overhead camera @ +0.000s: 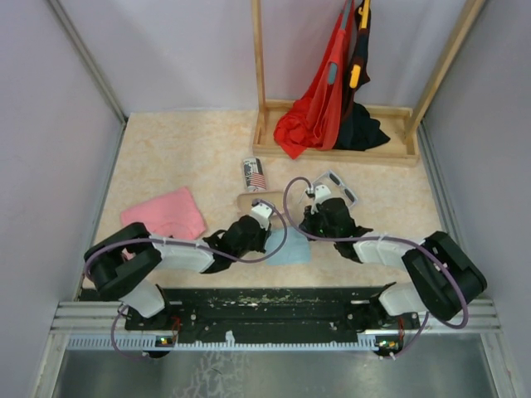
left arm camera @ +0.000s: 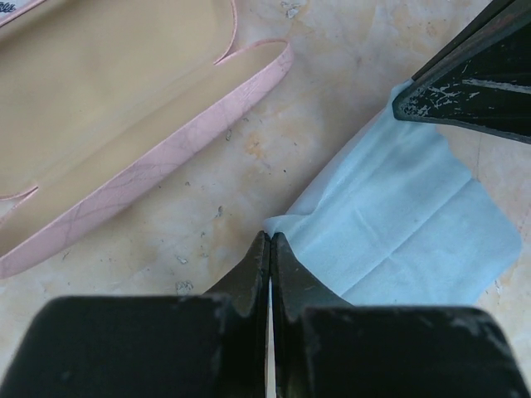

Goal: Organize the sunglasses
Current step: Adjust the glasses cleaning cloth at the center of the board.

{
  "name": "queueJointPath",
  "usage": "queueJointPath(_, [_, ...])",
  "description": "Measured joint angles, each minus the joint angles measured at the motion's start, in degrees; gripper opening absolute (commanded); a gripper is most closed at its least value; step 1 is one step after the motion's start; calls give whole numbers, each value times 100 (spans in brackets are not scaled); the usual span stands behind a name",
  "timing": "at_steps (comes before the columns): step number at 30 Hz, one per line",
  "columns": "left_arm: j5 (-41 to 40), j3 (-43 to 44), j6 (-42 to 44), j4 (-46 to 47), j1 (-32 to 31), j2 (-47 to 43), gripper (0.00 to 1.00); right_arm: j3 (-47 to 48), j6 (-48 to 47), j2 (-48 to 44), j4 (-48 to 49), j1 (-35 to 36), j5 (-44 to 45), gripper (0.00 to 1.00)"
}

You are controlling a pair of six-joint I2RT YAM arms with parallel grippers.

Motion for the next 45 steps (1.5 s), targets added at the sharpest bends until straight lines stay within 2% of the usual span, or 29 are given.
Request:
queueJointPath(16, [645, -610, 28, 605, -2, -352, 1, -688, 140, -824, 101, 2, -402, 0])
queueJointPath(22, [748, -780, -11, 656, 0, -505, 11, -765, 247, -931, 181, 0, -496, 20])
queueJointPath(33, [1143, -1045, -155, 688, -7, -734, 20, -1078, 461, -1309, 251, -11, -682, 20])
queueJointPath(37, [1237, -1143, -236, 708, -55, -734, 32, -1080, 570, -1469, 219, -11, -758, 22])
queueJointPath(39, [1252, -1207, -291, 730, -85, -737, 35, -1082, 654, -1609, 175, -11, -745, 23])
queueJointPath(41, [1261, -1266, -330, 730, -109, -758, 35, -1082, 769, -1766, 74, -11, -654, 24])
queueJointPath(45, [1272, -1349, -404, 732, -142, -870, 25, -1032, 1016, -1867, -402, -13, -247, 25])
